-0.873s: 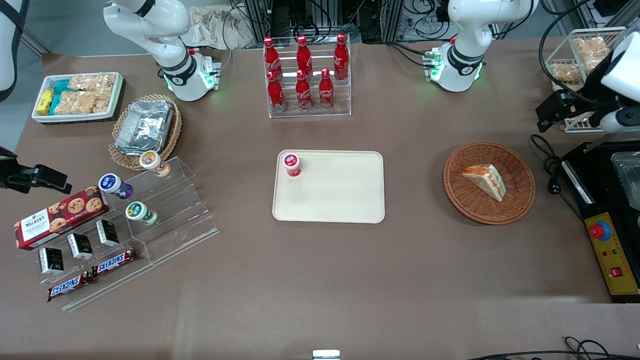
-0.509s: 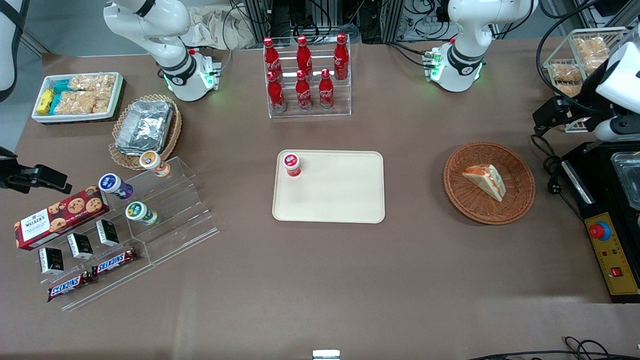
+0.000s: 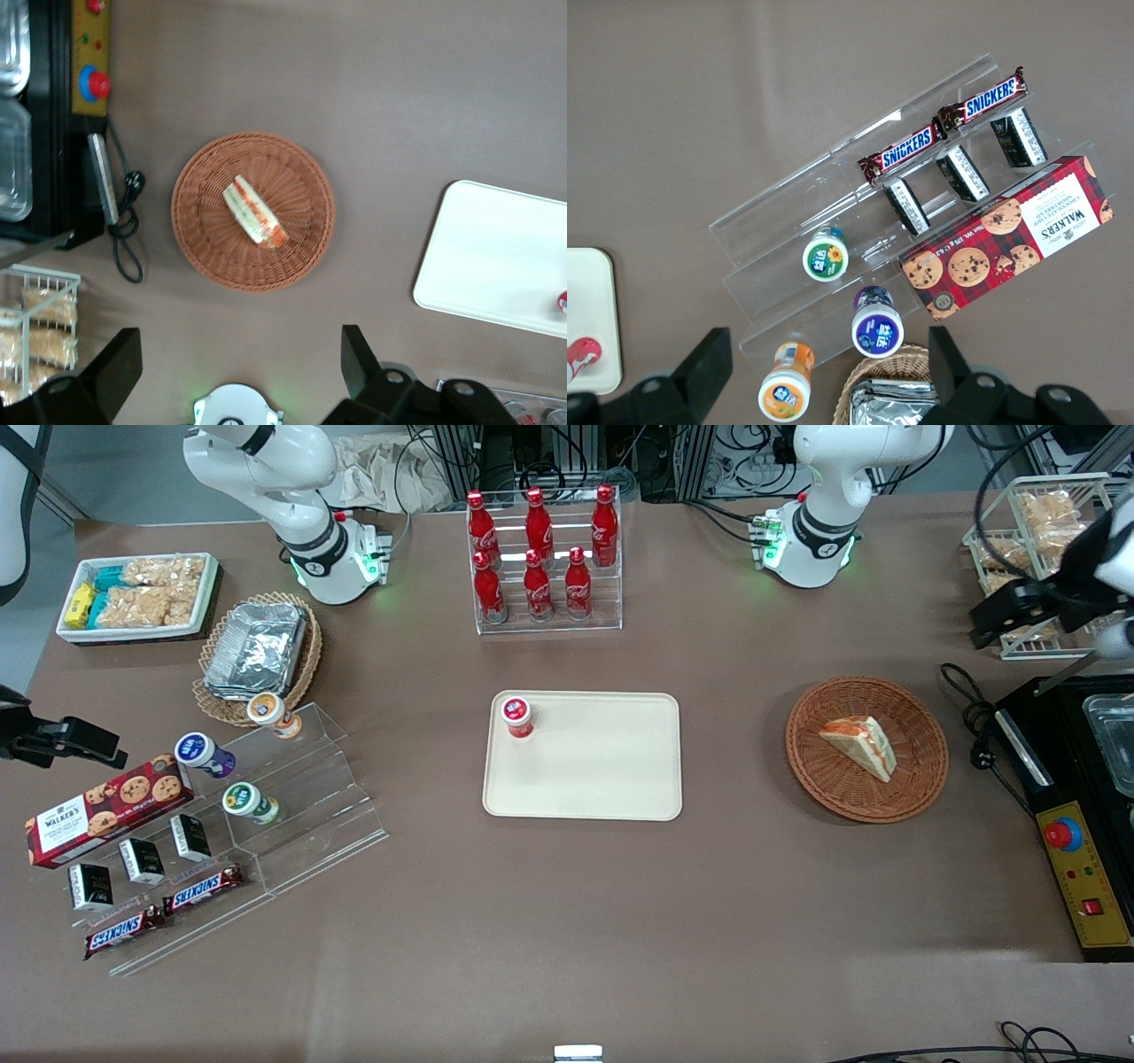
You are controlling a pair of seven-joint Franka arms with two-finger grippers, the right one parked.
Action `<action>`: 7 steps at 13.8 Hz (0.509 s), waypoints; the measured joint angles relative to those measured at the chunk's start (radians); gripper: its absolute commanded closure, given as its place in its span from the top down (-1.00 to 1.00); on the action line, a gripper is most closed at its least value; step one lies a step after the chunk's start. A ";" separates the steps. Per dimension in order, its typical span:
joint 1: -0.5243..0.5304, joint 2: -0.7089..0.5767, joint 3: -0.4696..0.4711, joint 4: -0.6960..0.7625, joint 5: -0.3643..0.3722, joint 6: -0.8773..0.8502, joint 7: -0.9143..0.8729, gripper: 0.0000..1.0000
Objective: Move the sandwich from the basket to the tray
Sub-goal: 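Move the left gripper over the wicker basket above the wrapped sandwich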
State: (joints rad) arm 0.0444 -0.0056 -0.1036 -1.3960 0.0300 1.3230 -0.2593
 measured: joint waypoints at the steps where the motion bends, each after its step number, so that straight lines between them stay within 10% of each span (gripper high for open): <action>1: 0.001 -0.017 0.016 -0.028 0.001 -0.003 -0.028 1.00; 7: 0.002 -0.202 0.125 -0.354 0.001 0.125 -0.149 1.00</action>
State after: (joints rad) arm 0.0462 -0.2077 0.0217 -1.7496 0.0311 1.4480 -0.4081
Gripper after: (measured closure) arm 0.000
